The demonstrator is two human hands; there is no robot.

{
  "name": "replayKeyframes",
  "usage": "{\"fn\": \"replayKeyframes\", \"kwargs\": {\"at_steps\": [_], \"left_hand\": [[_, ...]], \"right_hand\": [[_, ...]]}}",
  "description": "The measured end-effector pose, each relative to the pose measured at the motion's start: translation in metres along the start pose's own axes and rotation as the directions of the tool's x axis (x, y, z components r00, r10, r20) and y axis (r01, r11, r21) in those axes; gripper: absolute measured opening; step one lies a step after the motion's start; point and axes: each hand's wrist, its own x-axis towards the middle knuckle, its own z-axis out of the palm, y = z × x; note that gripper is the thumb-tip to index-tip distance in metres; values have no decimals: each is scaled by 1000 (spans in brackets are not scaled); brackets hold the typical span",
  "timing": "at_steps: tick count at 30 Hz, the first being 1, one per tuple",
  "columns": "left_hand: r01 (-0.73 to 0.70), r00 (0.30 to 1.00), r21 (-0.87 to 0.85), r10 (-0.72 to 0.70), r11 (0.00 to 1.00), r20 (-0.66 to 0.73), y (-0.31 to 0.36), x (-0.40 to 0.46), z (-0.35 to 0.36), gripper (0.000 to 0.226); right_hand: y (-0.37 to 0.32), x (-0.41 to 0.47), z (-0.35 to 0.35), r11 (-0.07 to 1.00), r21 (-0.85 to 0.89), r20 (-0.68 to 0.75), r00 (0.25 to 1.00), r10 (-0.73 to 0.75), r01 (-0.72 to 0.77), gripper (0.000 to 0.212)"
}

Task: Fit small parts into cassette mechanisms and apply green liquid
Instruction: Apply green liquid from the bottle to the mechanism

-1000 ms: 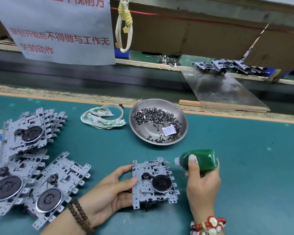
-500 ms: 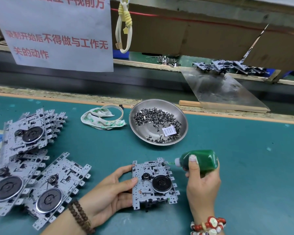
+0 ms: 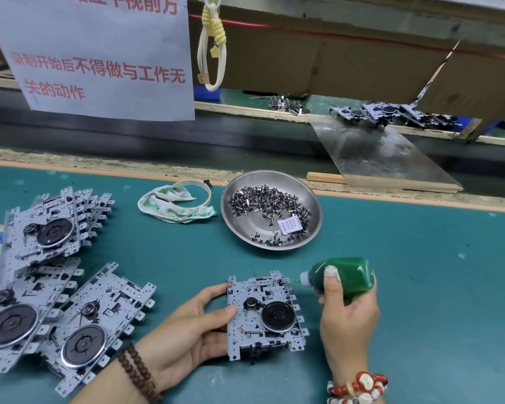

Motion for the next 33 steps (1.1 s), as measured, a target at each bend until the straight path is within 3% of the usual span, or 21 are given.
{"fn": "replayKeyframes", "kwargs": {"at_steps": [22,28,33], "left_hand": [[-2,1000,0,2,1000,-7,2,0,1,56],[-2,1000,5,3,1000,-2,1,0,0,57],[-37,999,26,38,999,-26,-1,0,6,56]], "right_hand": [[-1,0,0,1000,-2,-26,999,28,-29,31],[-4,3,1,979,182,-1,995,97,-95,28],[-6,6,-2,907,344,67,969,236,-245,28]]}}
